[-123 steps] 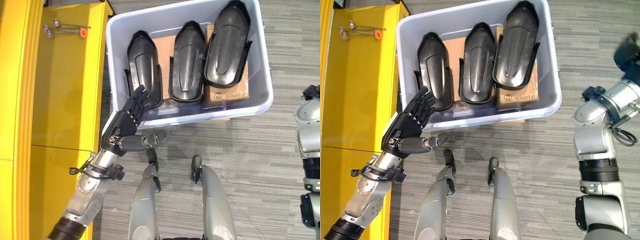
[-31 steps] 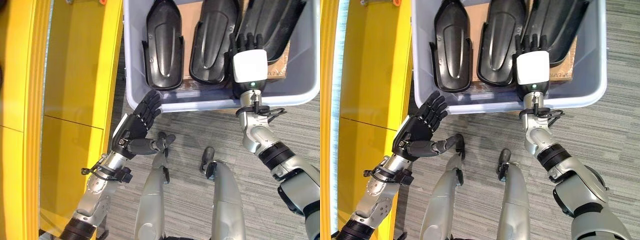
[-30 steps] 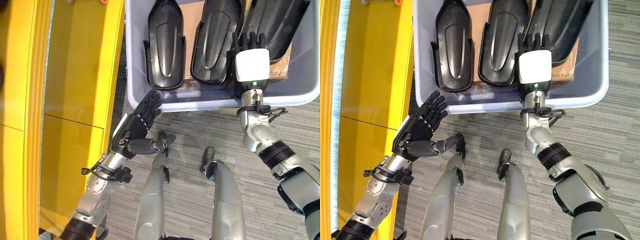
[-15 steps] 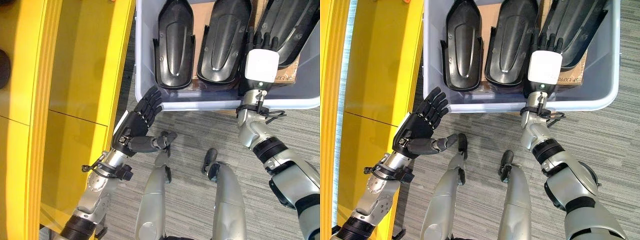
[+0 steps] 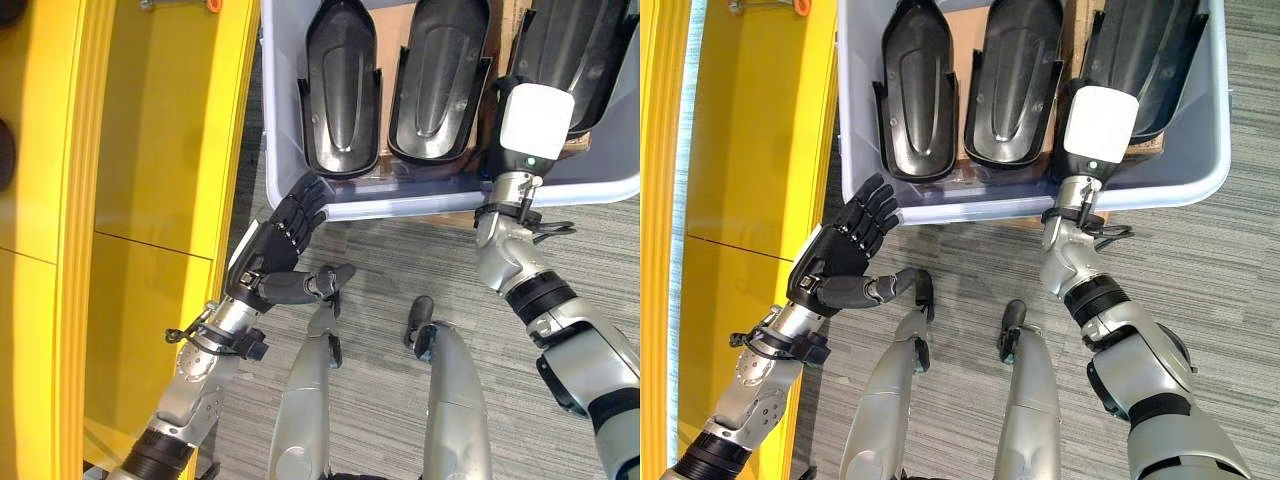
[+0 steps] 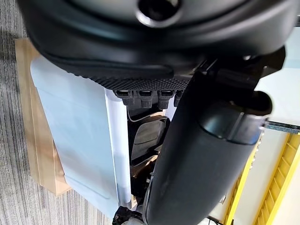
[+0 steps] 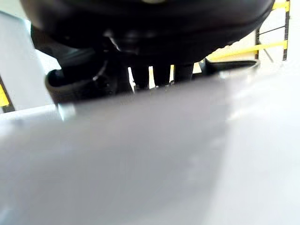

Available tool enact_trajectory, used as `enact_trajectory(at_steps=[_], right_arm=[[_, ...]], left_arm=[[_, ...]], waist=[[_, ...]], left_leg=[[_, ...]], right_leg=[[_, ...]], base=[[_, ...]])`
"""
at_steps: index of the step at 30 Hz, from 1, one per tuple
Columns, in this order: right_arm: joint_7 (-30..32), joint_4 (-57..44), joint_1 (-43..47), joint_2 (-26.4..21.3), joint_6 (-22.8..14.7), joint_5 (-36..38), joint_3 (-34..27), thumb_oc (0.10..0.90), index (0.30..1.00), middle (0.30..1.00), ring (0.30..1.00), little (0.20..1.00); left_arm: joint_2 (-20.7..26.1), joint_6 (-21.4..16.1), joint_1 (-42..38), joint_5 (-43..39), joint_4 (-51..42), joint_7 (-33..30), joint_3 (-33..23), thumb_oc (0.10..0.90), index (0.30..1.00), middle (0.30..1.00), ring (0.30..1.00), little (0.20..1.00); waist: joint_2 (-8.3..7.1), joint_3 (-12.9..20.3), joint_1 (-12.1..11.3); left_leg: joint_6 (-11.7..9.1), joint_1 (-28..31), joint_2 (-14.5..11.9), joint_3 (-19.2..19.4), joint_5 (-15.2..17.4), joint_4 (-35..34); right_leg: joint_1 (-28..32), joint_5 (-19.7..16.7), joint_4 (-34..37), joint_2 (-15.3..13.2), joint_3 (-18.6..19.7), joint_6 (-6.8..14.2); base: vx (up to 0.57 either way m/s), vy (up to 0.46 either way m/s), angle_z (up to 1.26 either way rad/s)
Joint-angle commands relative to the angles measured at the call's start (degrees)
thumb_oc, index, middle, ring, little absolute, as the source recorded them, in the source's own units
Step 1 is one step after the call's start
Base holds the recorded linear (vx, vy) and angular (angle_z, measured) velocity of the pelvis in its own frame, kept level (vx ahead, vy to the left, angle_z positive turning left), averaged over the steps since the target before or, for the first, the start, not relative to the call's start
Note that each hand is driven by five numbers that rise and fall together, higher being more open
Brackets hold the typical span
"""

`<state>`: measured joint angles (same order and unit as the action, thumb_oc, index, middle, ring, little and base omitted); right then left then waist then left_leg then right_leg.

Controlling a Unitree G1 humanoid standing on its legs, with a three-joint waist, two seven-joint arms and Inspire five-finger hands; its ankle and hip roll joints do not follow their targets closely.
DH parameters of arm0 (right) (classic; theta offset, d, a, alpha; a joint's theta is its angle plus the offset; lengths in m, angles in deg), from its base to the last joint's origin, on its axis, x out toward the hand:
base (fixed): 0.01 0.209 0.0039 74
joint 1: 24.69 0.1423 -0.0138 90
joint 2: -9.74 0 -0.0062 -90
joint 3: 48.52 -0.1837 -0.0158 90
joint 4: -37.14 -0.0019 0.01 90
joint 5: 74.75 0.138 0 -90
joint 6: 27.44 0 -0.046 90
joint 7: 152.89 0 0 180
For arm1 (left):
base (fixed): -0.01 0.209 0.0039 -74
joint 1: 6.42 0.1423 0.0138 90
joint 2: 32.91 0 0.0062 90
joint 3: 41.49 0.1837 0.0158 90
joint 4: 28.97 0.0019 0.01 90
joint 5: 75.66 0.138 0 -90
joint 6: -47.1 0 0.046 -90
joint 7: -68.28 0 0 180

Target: Move parts from the plastic box to the shelf.

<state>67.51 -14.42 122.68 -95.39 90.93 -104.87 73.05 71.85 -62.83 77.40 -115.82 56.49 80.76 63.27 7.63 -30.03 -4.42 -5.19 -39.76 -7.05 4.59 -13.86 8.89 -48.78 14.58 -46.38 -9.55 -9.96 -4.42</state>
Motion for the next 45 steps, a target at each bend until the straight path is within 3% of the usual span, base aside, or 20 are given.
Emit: enact_trajectory(at_steps=[1,5,11,17,20,29,32,45], right_arm=[[-5.4,7.0,-1.9,-2.0,3.5,7.5,-3.6,0.4,0.3,0.3,0.3,0.3],[-5.7,6.3,-2.1,-2.0,3.6,6.1,-3.0,0.4,0.3,0.3,0.3,0.3],[-6.2,2.8,-2.5,-2.2,0.1,5.6,-2.7,0.4,0.3,0.3,0.3,0.3],[-7.6,-8.5,-4.5,-2.4,-4.2,4.7,-3.6,0.4,0.3,0.3,0.3,0.3],[-8.9,-18.2,-6.7,-2.2,-6.0,4.2,-5.1,0.4,0.3,0.3,0.3,0.3],[-8.7,-39.3,-14.8,0.2,-13.0,5.3,-9.5,0.4,0.3,0.3,0.3,0.3],[-9.6,-43.5,-16.7,0.0,-12.9,5.2,-11.2,0.4,0.3,0.3,0.3,0.3],[-10.2,-43.6,-17.7,0.0,-14.3,6.3,-12.9,0.4,0.3,0.3,0.3,0.3]], left_arm=[[-0.1,-4.6,-2.0,-0.4,-5.2,-0.1,0.8,0.9,1.0,1.0,1.0,1.0],[-0.2,-4.8,-1.8,-0.5,-5.1,0.2,0.9,0.9,1.0,1.0,1.0,1.0],[0.0,-4.7,-1.4,-0.8,-5.7,0.3,0.5,0.9,1.0,1.0,1.0,1.0],[-0.3,-4.5,-0.8,-0.6,-6.1,0.4,-0.4,0.9,1.0,1.0,1.0,1.0],[-0.3,-3.9,-0.7,-0.3,-6.6,-0.3,-1.3,0.9,1.0,1.0,1.0,1.0],[-1.4,-3.4,-0.6,0.7,-6.4,-2.5,-2.0,0.9,1.0,1.0,1.0,1.0],[-1.6,-3.3,-1.1,1.0,-6.0,-2.9,-2.0,0.9,1.0,1.0,1.0,1.0],[-3.0,-2.2,-2.2,0.8,-4.8,-4.1,-1.3,0.9,1.0,1.0,1.0,1.0]], waist=[[2.21,0.2,0.6],[2.18,0.2,0.7],[1.73,0.2,1.1],[0.25,0.2,2.3],[-0.62,0.2,3.0],[-3.5,0.2,6.7],[-4.04,0.2,7.6],[-3.52,2.0,7.7]], left_leg=[[-0.2,2.9,-3.4,-1.1,8.2,3.3],[-0.2,3.4,-3.4,-1.2,8.1,3.1],[-0.2,4.9,-3.7,-1.0,8.1,2.6],[-0.2,7.7,-4.2,-1.0,8.5,2.4],[0.1,8.9,-5.3,-0.7,7.1,1.8],[-0.4,17.5,-7.1,0.3,7.4,-0.2],[-0.5,20.5,-7.5,0.7,7.6,-0.9],[-0.5,23.3,-7.0,0.7,7.7,-1.6]], right_leg=[[3.9,2.4,1.5,1.0,2.9,3.0],[4.3,2.3,1.9,1.1,3.1,3.0],[5.6,2.1,2.6,1.3,3.3,3.1],[8.1,1.7,4.1,1.8,4.1,3.2],[9.1,-0.4,6.1,2.9,4.3,2.8],[16.9,-1.0,10.2,4.6,6.6,2.9],[20.1,-1.5,12.3,4.7,7.1,3.0],[23.4,-2.4,15.1,4.6,6.7,2.5]], base=[[0.0,0.0,0.0],[0.0,0.0,0.0],[0.0,0.01,-0.04],[0.0,0.024,-0.06],[-0.05,0.048,-0.08],[0.04,0.067,-0.13],[0.05,0.065,-0.13],[0.04,0.03,-0.04]])
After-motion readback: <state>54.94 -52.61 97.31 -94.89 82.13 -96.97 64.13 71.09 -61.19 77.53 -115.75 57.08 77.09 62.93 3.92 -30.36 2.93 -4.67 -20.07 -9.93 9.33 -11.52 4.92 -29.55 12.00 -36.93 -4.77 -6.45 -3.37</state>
